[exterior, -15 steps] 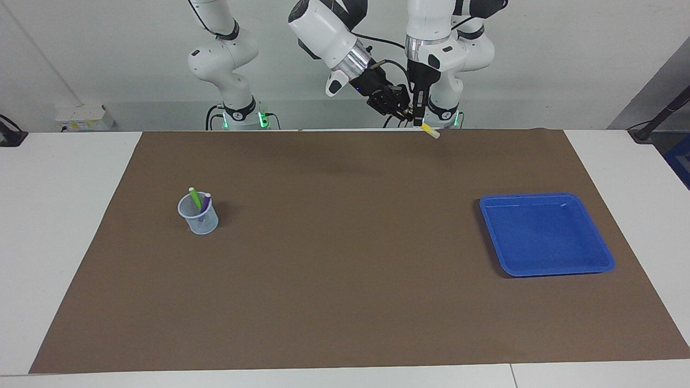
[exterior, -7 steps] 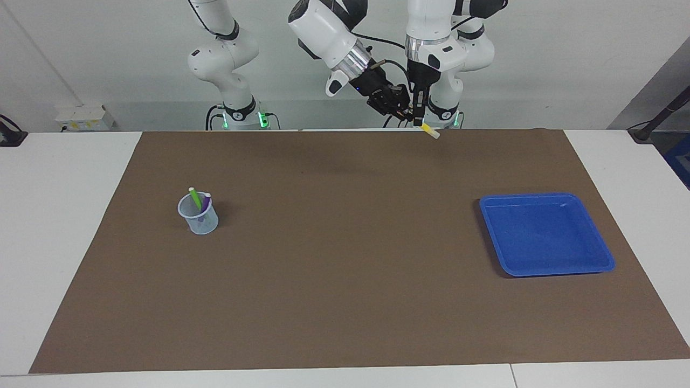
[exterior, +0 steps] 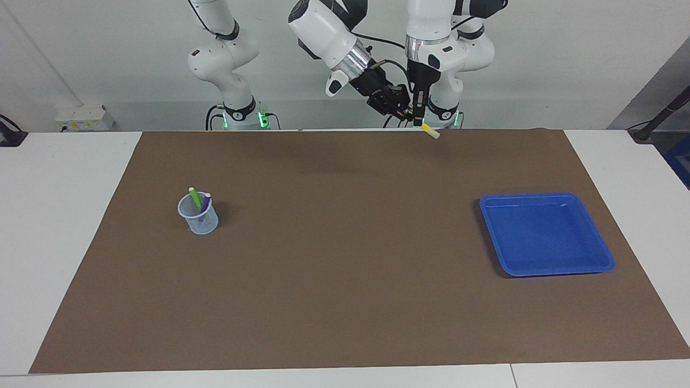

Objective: Transfer and insert pens with both arms
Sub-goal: 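Grasp the yellow pen's free end with the right gripper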

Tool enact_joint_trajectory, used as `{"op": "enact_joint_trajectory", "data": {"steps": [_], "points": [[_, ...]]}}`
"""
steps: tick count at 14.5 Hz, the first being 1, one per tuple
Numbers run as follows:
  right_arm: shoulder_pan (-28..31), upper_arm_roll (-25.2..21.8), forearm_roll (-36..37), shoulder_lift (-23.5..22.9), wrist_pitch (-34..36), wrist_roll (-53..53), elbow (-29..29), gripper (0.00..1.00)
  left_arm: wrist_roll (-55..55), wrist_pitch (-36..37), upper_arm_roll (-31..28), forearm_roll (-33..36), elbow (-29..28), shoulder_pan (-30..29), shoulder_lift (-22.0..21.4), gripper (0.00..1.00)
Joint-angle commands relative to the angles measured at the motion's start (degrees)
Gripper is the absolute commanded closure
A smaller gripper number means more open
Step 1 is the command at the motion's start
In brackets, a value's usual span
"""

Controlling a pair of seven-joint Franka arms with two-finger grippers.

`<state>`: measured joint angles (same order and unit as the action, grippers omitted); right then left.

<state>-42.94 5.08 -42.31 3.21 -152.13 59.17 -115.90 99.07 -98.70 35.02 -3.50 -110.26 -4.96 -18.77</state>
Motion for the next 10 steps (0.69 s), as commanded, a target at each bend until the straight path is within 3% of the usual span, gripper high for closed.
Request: {"op": "enact_joint_trajectory", "data": {"steps": [1, 7, 8, 10], "points": [[0.14, 0.19, -1.46, -0.4, -0.72, -0.63, -0.2, 1.0, 0.07, 1.31, -0.3, 0.25, 0.31, 0.48, -0.74, 0.84], [0.22, 0.19, -1.37, -0.4, -0.54, -0.63, -0.2, 1.0, -0.19, 1.31, -0.3, 0.25, 0.31, 0.48, -0.74, 0.62], [0.31, 0.19, -1.37, -0.4, -0.19, -0.9, -0.2, 1.0, -0.19, 1.31, -0.3, 0.25, 0.4, 0.48, -0.74, 0.54], [0.66, 0.19, -1.2, -0.31, 1.64, -3.17, -0.2, 1.0, -0.46, 1.4, -0.3, 0.25, 0.31, 0.48, -0.74, 0.24]]}}
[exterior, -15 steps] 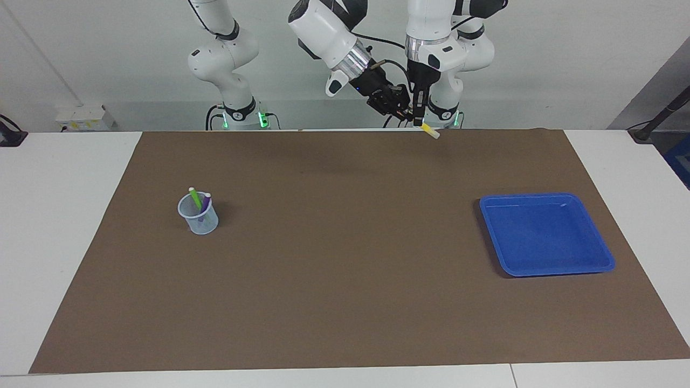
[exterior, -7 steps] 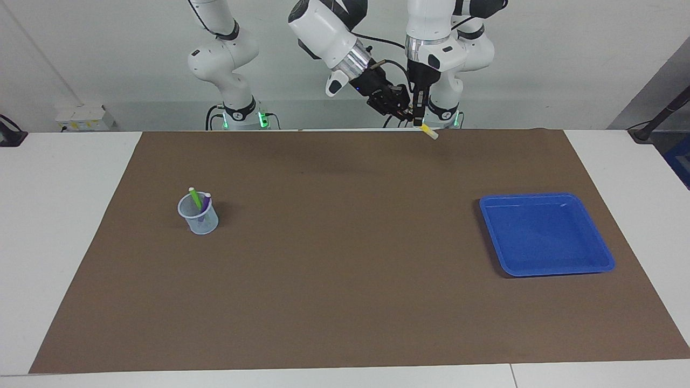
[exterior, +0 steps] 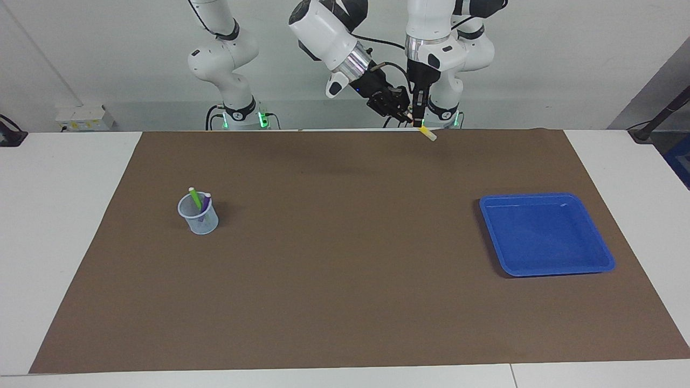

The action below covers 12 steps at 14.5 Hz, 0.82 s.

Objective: Transfer and insert pens with both arms
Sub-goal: 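Open the left gripper while the right gripper carries the pen away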

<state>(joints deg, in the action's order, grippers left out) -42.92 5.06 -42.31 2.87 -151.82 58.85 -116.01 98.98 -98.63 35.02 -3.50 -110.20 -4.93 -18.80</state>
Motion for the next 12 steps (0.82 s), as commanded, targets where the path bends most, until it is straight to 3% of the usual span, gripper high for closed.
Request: {"op": "enact_joint_trajectory", "data": {"steps": [1, 2, 5, 12], "points": [[0.82, 0.04, -0.94, 0.11, 3.01, -4.52, -0.1, 1.0, -0.54, 1.34, -0.3, 0.24, 0.25, 0.44, -0.71, 0.12], [1.35, -0.05, -0.59, 0.29, 4.5, -6.1, -0.1, 1.0, -0.54, 1.34, -0.3, 0.24, 0.25, 0.44, -0.71, 0.06], [4.33, -0.23, -0.06, 0.73, 11.96, -12.6, -0.1, 1.0, -1.06, 1.34, -0.3, 0.24, 0.25, 0.44, -0.71, 0.05], [13.29, -0.14, 17.41, 2.31, 30.77, -26.92, -0.1, 1.0, -7.03, 1.6, -0.83, 0.24, 0.33, 0.27, -0.62, 0.01]]}}
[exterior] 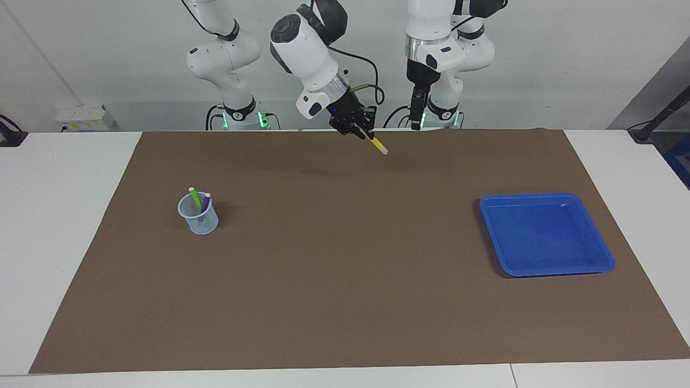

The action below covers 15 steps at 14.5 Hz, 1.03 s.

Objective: Transfer and insert pens with both arms
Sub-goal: 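Open the left gripper while the right gripper carries the pen away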

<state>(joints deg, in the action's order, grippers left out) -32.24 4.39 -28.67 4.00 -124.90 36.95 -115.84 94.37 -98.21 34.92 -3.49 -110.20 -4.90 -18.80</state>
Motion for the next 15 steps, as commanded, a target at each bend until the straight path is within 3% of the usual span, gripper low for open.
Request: {"op": "enact_joint_trajectory", "data": {"steps": [1, 11, 15], "points": [[4.01, 0.53, 6.58, 1.27, 6.05, -7.83, -0.17, 1.0, -3.74, 1.18, -0.91, 0.24, 0.25, -0.19, -0.62, 0.01], [18.78, 0.35, 28.04, 1.8, 17.05, -39.29, 0.96, 1.0, -21.14, 0.48, -9.17, 0.24, -0.55, -0.81, -0.01, 0.01], [23.53, 0.27, 35.33, 1.88, 21.18, -52.92, 4.22, 1.0, -28.95, 0.3, -10.05, 0.24, -0.55, -4.49, 0.08, 0.01]]}}
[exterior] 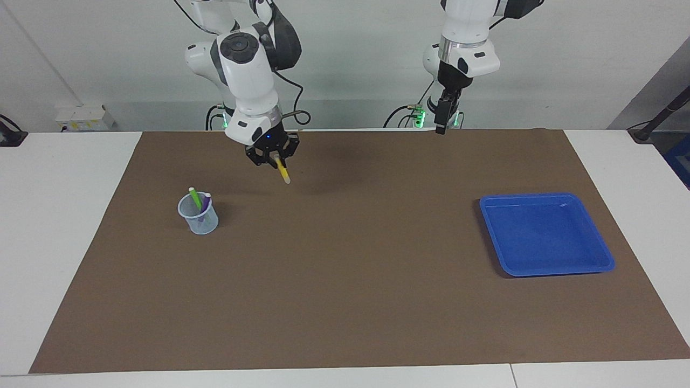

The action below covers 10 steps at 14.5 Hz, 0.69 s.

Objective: Transfer and insert pens with both arms
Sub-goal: 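Open the left gripper while the right gripper carries the pen away, then lower the yellow pen into the clear cup with the right gripper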

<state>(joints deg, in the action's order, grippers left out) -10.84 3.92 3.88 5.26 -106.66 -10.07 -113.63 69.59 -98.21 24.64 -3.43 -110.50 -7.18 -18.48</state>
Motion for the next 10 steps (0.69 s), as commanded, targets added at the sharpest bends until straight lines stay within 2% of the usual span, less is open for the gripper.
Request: {"op": "enact_joint_trajectory", "data": {"steps": [1, 4, 7, 10], "points": [[3.27, 0.74, 4.11, 0.63, 3.38, -9.14, 2.53, 1.0, -5.94, 0.21, 0.23, 0.18, -0.33, -3.1, -0.24, 0.01], [6.96, 0.83, 7.89, 0.46, 1.46, -17.67, 2.53, 1.0, -10.86, -0.14, 0.23, 0.18, -0.59, -5.82, -0.24, 0.01], [10.74, 0.83, 8.16, 0.1, -2.65, -24.19, 1.83, 1.0, -18.84, 0.04, 0.23, 0.18, -0.77, -8.11, -0.33, 0.01], [12.51, 0.83, 7.9, 0.54, -7.67, -27.46, -1.41, 1.0, -25.27, 0.21, 0.23, 0.18, -1.38, -9.78, -0.51, 0.01]]}}
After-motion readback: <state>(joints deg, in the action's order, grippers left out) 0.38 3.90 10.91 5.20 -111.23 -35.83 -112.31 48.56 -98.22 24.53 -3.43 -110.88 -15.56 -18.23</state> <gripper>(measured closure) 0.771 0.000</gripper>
